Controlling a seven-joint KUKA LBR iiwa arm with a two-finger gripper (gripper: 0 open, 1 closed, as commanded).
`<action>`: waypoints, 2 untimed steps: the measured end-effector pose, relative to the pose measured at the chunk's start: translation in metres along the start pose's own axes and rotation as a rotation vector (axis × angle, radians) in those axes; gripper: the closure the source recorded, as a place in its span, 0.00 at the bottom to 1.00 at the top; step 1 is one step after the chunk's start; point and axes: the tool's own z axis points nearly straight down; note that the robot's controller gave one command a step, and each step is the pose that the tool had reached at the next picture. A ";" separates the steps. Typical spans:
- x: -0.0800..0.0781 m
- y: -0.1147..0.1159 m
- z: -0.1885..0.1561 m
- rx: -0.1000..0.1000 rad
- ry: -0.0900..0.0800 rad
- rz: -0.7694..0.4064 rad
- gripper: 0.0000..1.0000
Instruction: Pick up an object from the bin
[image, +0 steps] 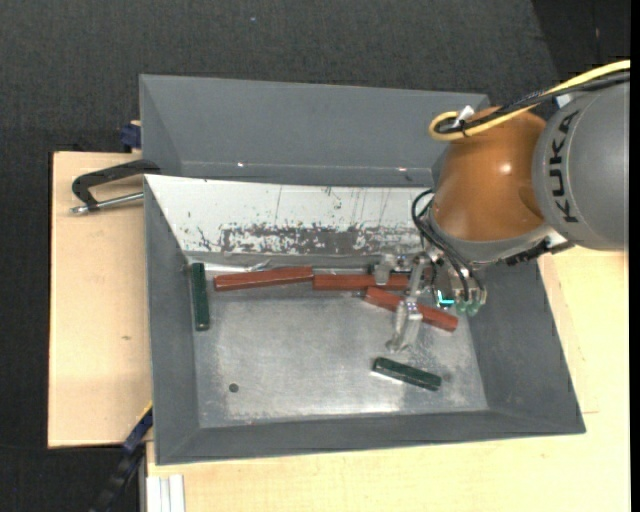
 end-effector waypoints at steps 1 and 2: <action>-0.002 0.000 -0.004 0.000 -0.008 0.000 0.00; 0.025 -0.027 0.052 0.000 -0.012 -0.002 0.00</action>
Offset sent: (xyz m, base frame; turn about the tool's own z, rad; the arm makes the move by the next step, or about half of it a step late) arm -0.0344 -0.0342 -0.0670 -0.0019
